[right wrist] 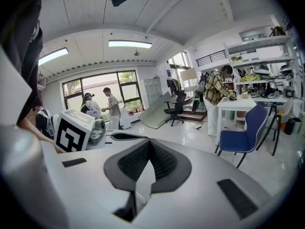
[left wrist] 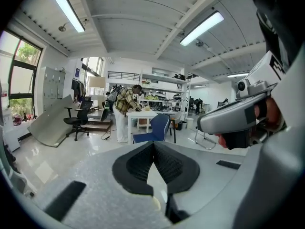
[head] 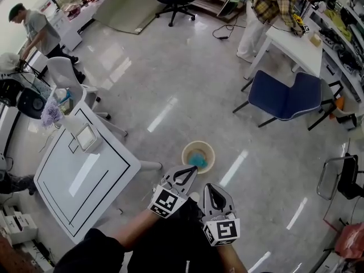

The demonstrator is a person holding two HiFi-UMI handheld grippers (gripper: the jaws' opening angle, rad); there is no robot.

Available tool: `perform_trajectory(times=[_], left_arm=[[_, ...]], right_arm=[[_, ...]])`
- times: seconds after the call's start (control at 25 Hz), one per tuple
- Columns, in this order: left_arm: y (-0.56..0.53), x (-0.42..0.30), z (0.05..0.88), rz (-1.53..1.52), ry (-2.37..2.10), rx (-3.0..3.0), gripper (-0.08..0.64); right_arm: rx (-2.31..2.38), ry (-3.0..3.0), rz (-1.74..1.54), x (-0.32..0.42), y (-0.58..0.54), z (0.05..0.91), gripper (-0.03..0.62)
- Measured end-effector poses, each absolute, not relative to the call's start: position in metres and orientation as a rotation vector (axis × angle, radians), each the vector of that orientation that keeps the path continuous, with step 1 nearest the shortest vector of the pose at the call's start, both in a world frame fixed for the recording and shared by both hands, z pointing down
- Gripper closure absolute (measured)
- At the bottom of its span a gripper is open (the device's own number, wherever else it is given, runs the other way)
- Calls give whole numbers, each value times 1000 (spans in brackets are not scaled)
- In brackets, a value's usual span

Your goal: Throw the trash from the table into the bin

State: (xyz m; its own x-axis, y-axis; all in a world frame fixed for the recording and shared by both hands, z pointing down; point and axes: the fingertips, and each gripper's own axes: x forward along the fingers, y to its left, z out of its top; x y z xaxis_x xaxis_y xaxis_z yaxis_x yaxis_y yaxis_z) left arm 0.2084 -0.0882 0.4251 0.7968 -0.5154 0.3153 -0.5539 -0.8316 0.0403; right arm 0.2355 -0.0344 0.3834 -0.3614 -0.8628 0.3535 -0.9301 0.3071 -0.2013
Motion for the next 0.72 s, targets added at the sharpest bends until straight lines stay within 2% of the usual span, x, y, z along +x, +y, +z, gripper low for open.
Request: perform_trajectory(times=[0.28,0.72], left_arm=[[-82,195,384,353,-900,2911,554],[-85,185,383,327,-925,2919,554]], right_arm=[[1701,-2401,506,235,-39,370,584],[1741,-2394,464,237,-43,362,584]])
